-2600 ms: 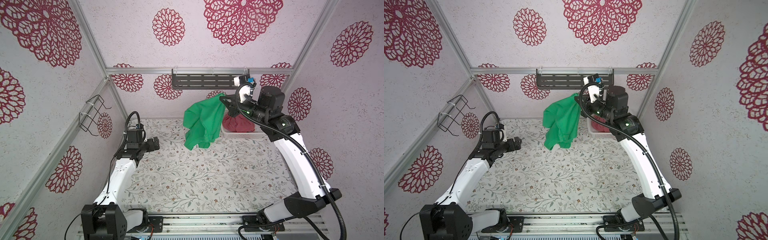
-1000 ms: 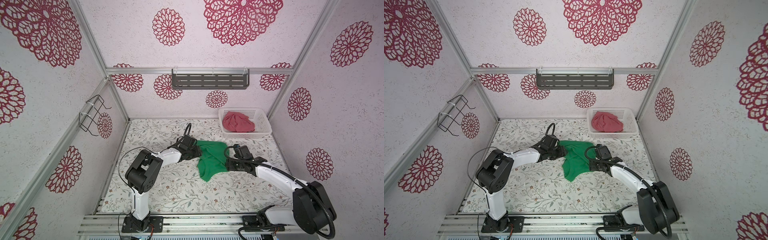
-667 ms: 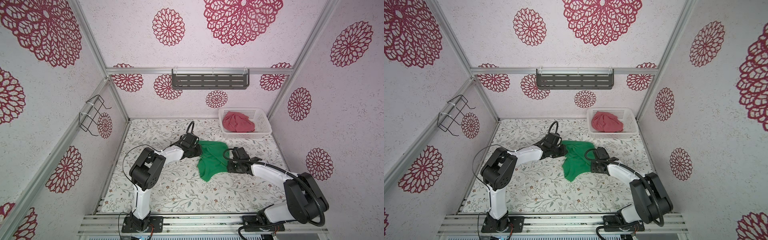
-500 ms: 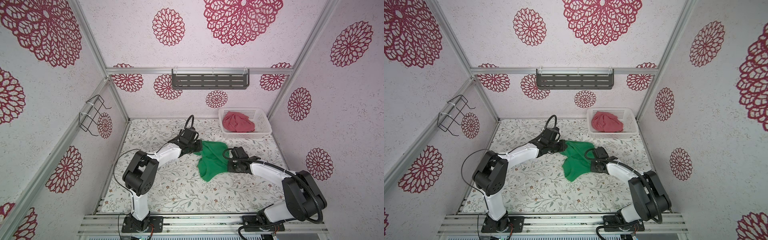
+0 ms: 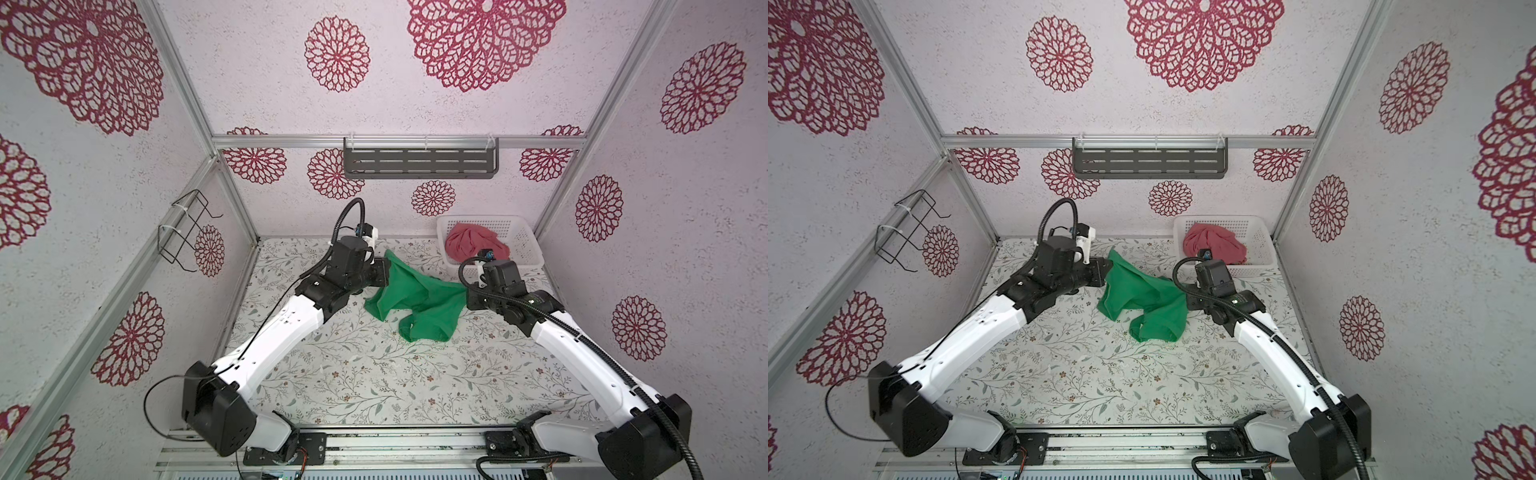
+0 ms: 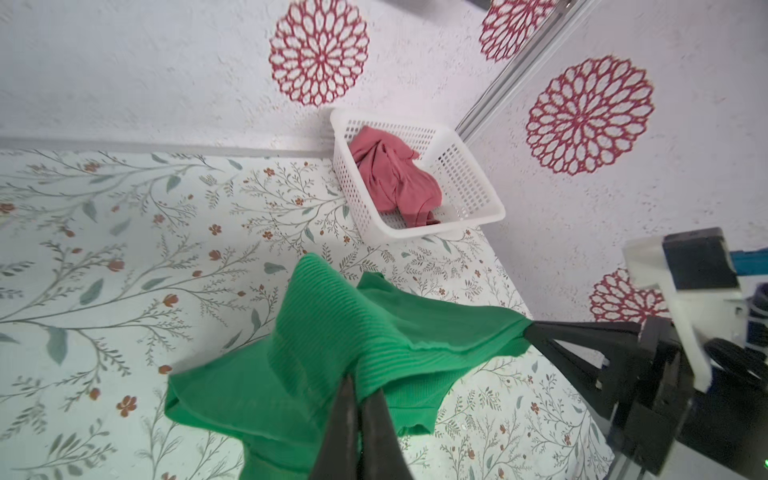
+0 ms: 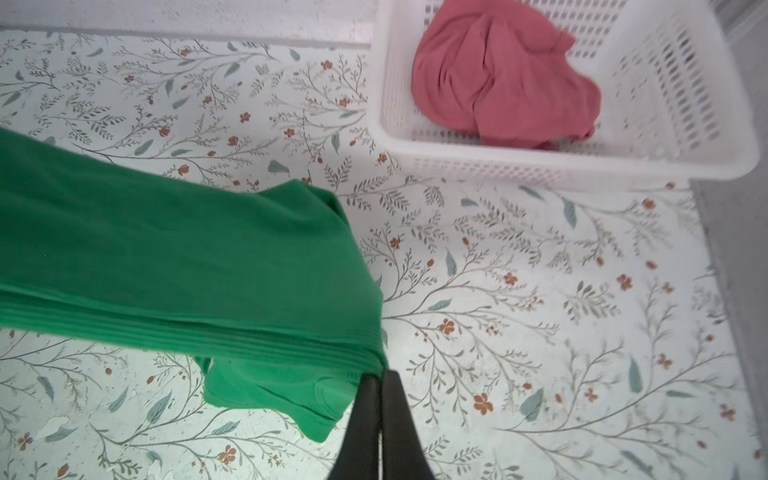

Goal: Fold and stack the tank tops

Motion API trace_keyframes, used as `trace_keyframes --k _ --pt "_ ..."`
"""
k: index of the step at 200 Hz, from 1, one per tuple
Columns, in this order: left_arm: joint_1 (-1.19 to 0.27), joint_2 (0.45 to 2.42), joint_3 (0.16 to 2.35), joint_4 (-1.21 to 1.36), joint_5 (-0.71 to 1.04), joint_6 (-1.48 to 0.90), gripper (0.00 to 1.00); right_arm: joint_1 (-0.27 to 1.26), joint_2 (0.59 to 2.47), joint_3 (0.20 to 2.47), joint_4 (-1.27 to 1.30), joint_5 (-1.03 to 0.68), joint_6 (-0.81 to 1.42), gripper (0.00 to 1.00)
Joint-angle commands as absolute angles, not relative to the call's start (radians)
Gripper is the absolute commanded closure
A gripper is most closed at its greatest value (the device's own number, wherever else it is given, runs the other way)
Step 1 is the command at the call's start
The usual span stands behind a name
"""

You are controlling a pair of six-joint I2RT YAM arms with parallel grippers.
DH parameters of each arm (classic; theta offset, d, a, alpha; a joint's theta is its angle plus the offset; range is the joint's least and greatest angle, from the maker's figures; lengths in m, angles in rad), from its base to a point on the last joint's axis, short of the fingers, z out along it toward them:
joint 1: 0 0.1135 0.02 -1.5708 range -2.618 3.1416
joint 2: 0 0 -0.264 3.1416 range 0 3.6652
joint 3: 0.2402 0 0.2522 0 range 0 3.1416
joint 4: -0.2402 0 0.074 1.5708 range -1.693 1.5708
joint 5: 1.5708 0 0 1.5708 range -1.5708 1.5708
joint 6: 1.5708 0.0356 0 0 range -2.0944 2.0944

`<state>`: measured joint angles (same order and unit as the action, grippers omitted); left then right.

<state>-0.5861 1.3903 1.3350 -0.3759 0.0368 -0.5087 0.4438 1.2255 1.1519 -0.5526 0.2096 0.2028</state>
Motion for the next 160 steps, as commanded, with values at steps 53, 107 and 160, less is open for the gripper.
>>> trace_keyframes --k 53,107,160 --pt "-0.611 1.146 1.353 -0.541 -0.099 -0.453 1.00 0.443 1.208 1.304 -0.587 0.296 -0.056 1.00" --pt "-0.559 1.176 1.168 -0.413 0.055 -0.570 1.00 0.442 1.446 1.391 -0.503 0.112 -0.158 1.00" --pt "-0.362 1.023 0.805 -0.349 0.118 -0.764 1.00 0.456 1.928 1.859 -0.487 -0.142 -0.193 1.00"
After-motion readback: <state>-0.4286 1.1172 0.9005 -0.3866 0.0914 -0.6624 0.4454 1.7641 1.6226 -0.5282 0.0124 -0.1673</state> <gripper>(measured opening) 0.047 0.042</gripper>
